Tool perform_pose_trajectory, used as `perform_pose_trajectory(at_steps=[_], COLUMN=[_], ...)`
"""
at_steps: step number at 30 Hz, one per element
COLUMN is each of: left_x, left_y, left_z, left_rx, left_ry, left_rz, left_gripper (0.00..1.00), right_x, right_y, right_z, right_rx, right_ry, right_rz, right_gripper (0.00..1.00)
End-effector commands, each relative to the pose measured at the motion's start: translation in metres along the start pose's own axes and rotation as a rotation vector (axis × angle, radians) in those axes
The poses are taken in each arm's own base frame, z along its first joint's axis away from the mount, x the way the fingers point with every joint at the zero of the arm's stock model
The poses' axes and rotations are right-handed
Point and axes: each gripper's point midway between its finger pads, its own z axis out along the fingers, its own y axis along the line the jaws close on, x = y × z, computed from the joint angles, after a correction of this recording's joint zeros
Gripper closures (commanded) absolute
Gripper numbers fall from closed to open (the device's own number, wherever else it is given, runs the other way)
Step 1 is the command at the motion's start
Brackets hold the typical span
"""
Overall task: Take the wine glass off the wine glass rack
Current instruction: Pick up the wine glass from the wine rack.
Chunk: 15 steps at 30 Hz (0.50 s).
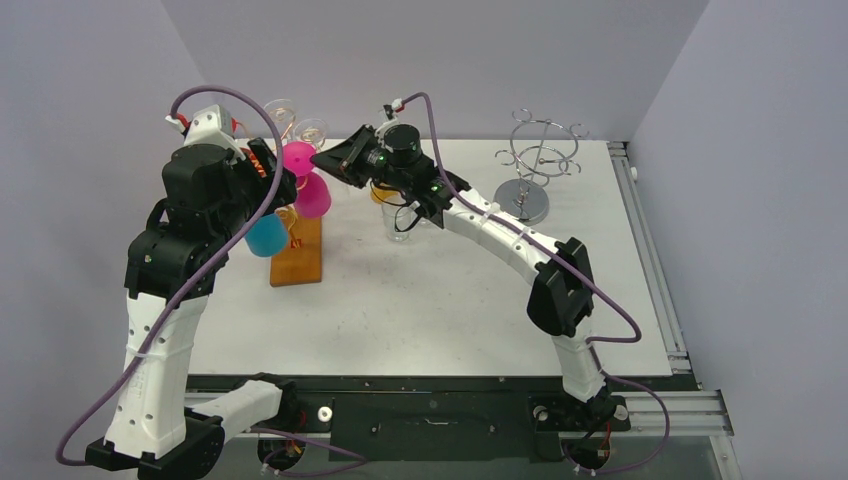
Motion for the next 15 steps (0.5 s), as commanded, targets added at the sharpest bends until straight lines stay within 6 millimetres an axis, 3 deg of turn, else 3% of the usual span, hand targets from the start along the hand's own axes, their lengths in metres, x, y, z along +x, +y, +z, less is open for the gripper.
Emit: perform_pose_trajectory(at_steps=[1, 15], left_x=[-0.012, -0.008], left_y=[-0.006, -0.013], left_z=[0.001, 0.008], left_rx=[0.027, 0.051], left_ry=[-0.043, -0.021], left_rz=[-0.009, -0.025], left_gripper=[0.38, 0.39], right_x=[-0.013, -0.015], right_y=[0.048, 0.044], right_z=[-0.022, -0.041], right_rx=[-0.108, -0.103], right_ry=[-0.056, -0.072], right_rz=[-0.029, -0.026], right_gripper=[1.00, 1.00])
